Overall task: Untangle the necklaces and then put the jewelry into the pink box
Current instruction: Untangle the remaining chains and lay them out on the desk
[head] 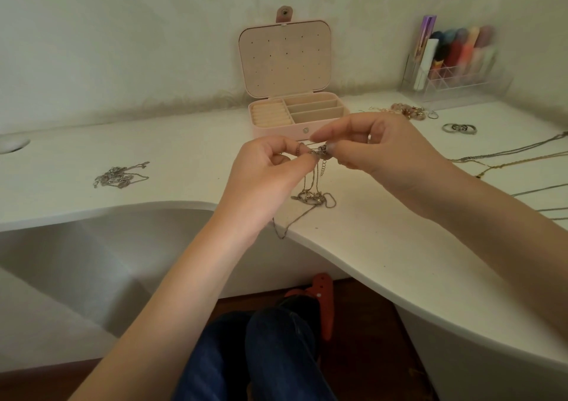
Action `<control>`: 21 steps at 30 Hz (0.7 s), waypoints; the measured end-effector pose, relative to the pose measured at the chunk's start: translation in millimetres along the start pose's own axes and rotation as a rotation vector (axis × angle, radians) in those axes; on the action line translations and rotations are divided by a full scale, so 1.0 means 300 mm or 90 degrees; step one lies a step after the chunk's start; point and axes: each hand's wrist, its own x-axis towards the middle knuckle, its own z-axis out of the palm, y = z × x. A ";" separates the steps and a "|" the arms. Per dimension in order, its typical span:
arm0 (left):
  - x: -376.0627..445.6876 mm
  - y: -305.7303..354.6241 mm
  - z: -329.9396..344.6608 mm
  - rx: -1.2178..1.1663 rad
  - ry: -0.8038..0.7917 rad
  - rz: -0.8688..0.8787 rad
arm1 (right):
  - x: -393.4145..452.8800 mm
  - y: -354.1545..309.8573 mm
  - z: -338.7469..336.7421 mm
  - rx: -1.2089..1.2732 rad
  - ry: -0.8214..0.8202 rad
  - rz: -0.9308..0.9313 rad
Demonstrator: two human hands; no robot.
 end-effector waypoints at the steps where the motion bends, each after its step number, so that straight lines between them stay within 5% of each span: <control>1: 0.000 -0.001 0.001 0.000 0.004 0.002 | -0.002 -0.003 0.002 -0.007 -0.002 -0.004; 16: 0.004 -0.005 -0.002 0.069 -0.014 0.029 | -0.005 -0.003 0.004 -0.212 0.012 -0.100; 21: 0.009 -0.007 0.000 0.110 -0.028 0.028 | 0.006 -0.005 0.004 0.012 -0.005 0.074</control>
